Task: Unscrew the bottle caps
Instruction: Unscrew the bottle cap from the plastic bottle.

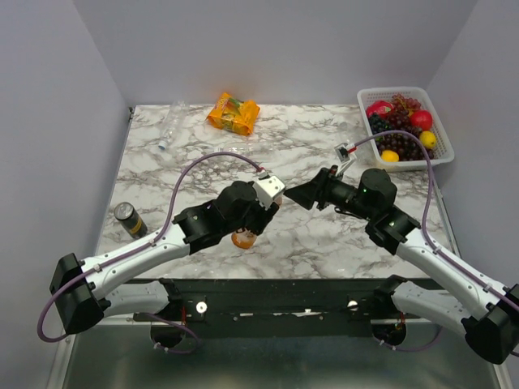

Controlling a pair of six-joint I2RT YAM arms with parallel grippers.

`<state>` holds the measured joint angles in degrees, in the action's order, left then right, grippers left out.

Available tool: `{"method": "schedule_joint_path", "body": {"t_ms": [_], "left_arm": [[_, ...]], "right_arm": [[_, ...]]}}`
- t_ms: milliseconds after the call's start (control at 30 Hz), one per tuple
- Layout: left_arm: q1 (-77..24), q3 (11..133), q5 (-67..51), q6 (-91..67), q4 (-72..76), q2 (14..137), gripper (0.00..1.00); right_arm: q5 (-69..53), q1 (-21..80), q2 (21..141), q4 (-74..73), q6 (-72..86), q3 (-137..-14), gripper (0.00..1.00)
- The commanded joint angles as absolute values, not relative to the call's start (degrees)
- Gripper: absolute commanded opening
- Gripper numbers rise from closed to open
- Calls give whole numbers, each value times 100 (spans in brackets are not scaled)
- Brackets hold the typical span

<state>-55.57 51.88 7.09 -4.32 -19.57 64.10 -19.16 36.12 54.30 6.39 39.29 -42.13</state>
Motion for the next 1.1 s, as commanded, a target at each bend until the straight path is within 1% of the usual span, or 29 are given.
{"method": "schedule_joint_path", "body": {"t_ms": [0,400,867,1067], "left_arm": [[-5651,5370,879,-361,-2021,6512,38],[-5783,5388,949,-290,-2083,6627,38],[-5862,5432,1020,-255,-2127,6759,38],[-5889,5432,941,-229,-2127,6776,38]], "right_arm": [[-1846,3726,5519,993,4052,-4386,69],[-1890,3885,5757,1160,4122,-4438,69],[-1934,4025,5906,1327,4157,-4482,64],[-1942,4052,5959,1424,4148,-4482,60]]}}
